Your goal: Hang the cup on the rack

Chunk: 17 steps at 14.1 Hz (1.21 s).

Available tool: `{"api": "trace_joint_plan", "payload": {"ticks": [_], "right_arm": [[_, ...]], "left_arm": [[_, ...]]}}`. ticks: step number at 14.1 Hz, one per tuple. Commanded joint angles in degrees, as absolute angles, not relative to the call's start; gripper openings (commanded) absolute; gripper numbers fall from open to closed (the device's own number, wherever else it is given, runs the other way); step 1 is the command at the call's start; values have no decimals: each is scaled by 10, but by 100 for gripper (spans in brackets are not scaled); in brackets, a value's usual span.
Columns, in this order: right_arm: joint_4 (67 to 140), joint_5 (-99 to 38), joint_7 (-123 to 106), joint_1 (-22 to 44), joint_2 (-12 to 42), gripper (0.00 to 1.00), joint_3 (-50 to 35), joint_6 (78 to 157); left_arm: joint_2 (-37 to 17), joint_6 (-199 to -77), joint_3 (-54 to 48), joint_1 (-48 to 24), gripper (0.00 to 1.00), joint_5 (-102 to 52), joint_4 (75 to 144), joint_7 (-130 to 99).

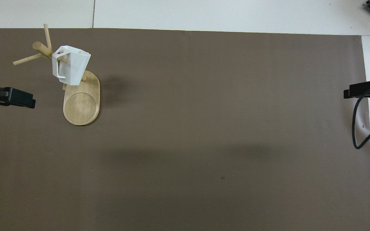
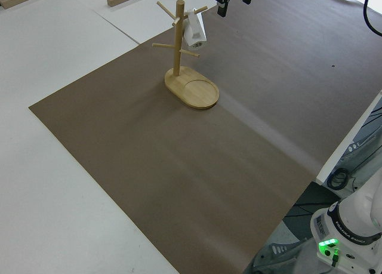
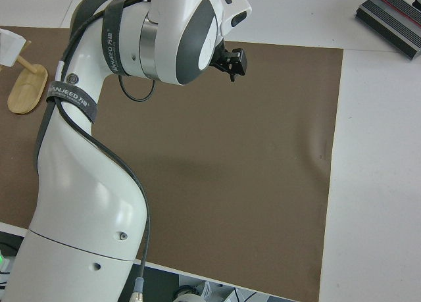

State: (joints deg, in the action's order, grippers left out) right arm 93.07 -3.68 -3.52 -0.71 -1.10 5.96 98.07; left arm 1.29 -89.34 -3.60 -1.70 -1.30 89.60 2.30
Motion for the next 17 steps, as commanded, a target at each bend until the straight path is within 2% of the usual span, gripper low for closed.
{"api": "trace_joint_plan", "payload": {"ticks": [1,17], "right_arm": [[950,-26,-26,-25,-26,100,50,991],[954,12,-24,-6,-30,100,50,956]], "left_arm": [[28,-903,-43,-8,100,-8,915,32],[29,-900,-43,-10,100,-8,917,32]]}}
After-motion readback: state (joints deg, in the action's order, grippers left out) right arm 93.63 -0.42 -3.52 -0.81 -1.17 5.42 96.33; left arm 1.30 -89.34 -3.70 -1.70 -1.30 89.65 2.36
